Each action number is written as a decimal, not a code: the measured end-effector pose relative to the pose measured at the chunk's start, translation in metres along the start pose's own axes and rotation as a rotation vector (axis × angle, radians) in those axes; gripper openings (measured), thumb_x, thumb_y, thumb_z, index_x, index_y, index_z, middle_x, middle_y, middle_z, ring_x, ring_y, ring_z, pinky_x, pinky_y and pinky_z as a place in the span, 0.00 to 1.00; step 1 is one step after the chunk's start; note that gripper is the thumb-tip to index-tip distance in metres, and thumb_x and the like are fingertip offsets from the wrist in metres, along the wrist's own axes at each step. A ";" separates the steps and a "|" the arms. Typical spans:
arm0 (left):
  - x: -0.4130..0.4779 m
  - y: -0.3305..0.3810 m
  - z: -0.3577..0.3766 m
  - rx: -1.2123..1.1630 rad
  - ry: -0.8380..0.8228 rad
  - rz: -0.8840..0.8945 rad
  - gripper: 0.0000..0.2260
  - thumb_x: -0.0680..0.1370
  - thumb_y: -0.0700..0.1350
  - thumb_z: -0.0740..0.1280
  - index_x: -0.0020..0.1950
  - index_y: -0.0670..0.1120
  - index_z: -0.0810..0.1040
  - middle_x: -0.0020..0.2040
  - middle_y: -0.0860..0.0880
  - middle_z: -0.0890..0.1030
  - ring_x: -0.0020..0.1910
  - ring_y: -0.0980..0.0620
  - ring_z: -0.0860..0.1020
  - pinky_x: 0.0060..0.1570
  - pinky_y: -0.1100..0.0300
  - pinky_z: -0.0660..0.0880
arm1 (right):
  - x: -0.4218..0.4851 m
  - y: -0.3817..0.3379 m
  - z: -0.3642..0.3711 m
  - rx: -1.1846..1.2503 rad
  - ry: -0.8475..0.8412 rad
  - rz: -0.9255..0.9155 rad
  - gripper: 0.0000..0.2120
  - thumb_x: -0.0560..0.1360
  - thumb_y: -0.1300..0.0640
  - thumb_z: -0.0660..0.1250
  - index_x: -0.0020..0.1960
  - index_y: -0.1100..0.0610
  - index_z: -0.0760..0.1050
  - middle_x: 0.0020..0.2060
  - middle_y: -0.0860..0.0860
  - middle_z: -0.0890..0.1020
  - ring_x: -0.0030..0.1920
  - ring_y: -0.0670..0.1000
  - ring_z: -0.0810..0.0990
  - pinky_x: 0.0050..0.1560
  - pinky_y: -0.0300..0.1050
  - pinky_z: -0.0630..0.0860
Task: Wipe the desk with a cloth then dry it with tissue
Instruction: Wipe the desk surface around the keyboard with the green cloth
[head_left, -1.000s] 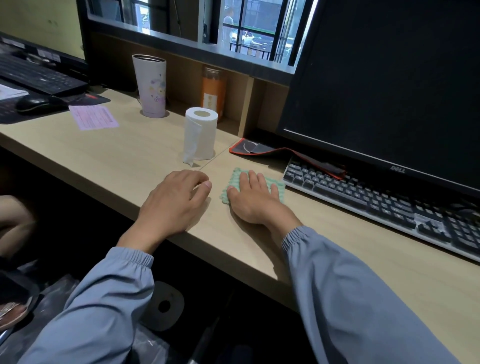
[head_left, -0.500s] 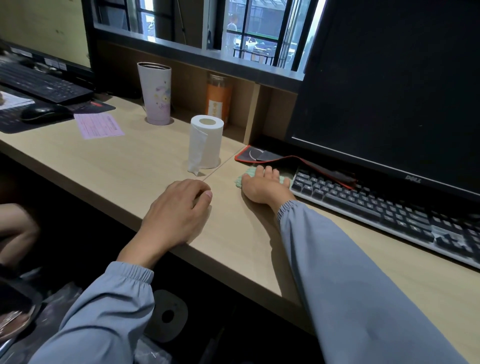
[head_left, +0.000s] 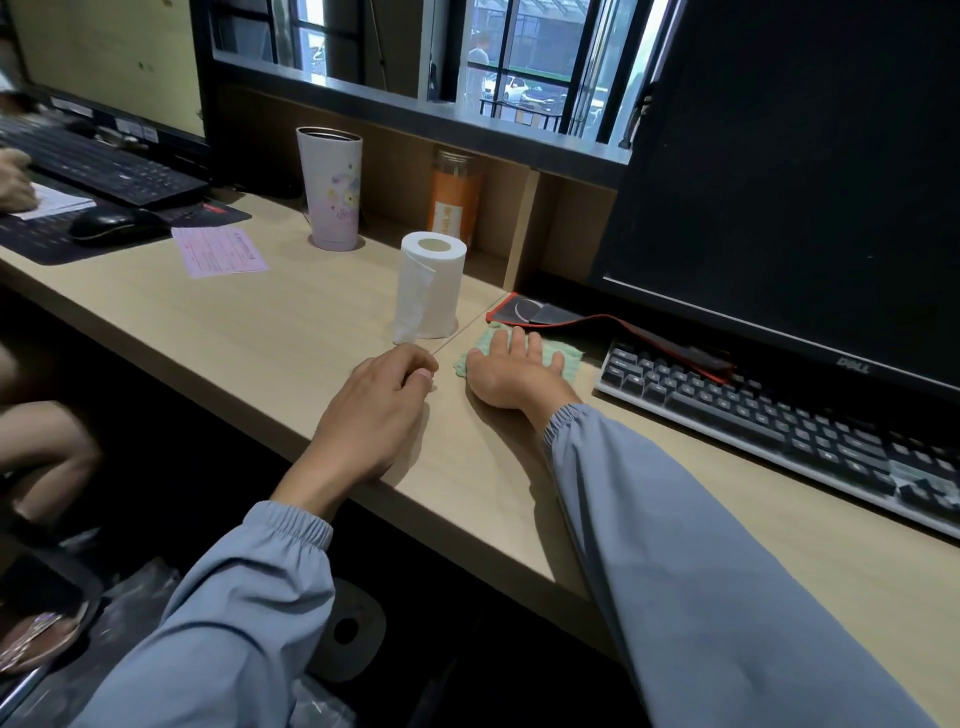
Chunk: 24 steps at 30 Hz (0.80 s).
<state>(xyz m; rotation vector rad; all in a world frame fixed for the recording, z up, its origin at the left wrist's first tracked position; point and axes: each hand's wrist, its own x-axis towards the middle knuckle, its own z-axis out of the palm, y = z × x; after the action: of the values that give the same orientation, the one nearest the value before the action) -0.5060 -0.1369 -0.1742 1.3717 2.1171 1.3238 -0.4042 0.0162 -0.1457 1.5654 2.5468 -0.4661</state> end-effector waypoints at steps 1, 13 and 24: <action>0.000 0.000 0.000 -0.001 0.004 -0.012 0.11 0.78 0.56 0.56 0.54 0.59 0.77 0.54 0.62 0.82 0.63 0.51 0.78 0.64 0.43 0.74 | 0.002 -0.004 0.000 0.008 -0.005 -0.003 0.32 0.86 0.42 0.43 0.84 0.54 0.39 0.83 0.53 0.37 0.82 0.57 0.34 0.78 0.64 0.32; 0.002 0.000 0.000 -0.087 0.062 -0.090 0.10 0.85 0.52 0.55 0.57 0.57 0.76 0.53 0.60 0.84 0.61 0.53 0.80 0.64 0.46 0.73 | 0.004 -0.025 0.004 0.022 0.024 0.013 0.33 0.85 0.41 0.43 0.84 0.53 0.39 0.83 0.53 0.38 0.82 0.57 0.35 0.78 0.64 0.33; 0.003 -0.004 -0.001 -0.094 0.119 -0.061 0.11 0.86 0.54 0.54 0.57 0.56 0.75 0.57 0.55 0.82 0.60 0.49 0.80 0.62 0.45 0.73 | -0.026 -0.036 0.014 0.011 0.009 -0.005 0.33 0.85 0.40 0.43 0.84 0.53 0.38 0.83 0.54 0.37 0.82 0.57 0.34 0.78 0.65 0.33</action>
<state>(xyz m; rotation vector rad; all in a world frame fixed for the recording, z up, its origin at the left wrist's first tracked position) -0.5107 -0.1353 -0.1766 1.2098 2.1244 1.4941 -0.4250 -0.0251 -0.1447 1.5685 2.5603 -0.4750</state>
